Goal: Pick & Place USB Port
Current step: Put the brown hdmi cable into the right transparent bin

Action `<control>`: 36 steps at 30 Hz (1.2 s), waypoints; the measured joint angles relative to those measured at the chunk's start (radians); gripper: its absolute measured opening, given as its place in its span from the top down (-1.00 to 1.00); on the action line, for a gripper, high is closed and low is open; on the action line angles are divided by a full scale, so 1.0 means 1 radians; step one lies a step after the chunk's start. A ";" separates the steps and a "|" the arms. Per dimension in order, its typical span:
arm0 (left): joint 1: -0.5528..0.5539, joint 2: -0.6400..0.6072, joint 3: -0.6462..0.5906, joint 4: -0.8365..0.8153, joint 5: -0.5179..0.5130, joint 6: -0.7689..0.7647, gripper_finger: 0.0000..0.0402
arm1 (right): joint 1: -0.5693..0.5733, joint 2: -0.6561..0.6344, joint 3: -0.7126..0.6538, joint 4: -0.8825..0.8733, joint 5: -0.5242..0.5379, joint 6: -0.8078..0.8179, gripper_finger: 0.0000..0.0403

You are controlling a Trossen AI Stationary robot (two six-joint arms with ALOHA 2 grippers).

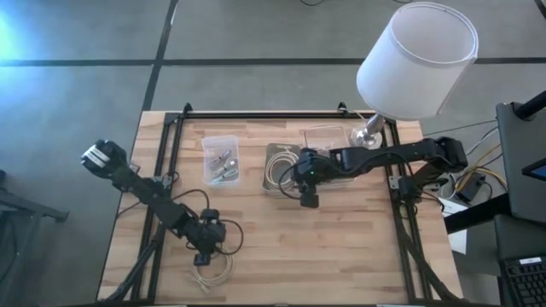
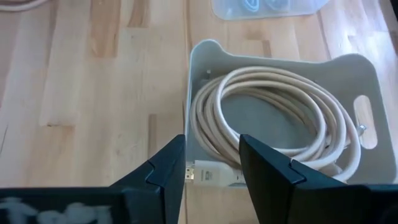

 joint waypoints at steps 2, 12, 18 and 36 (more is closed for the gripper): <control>0.000 -0.007 0.017 0.003 0.001 0.005 0.25 | 0.000 -0.005 -0.001 -0.002 0.000 0.000 0.26; -0.017 0.063 0.018 0.015 -0.002 0.033 0.29 | 0.009 -0.006 -0.005 -0.002 0.000 0.003 0.30; -0.018 0.109 0.025 0.012 -0.009 0.108 0.42 | 0.051 -0.006 -0.002 -0.001 -0.002 0.003 0.30; -0.012 0.057 0.234 0.034 -0.803 0.438 0.71 | 0.169 0.079 -0.035 0.403 -0.001 0.161 0.36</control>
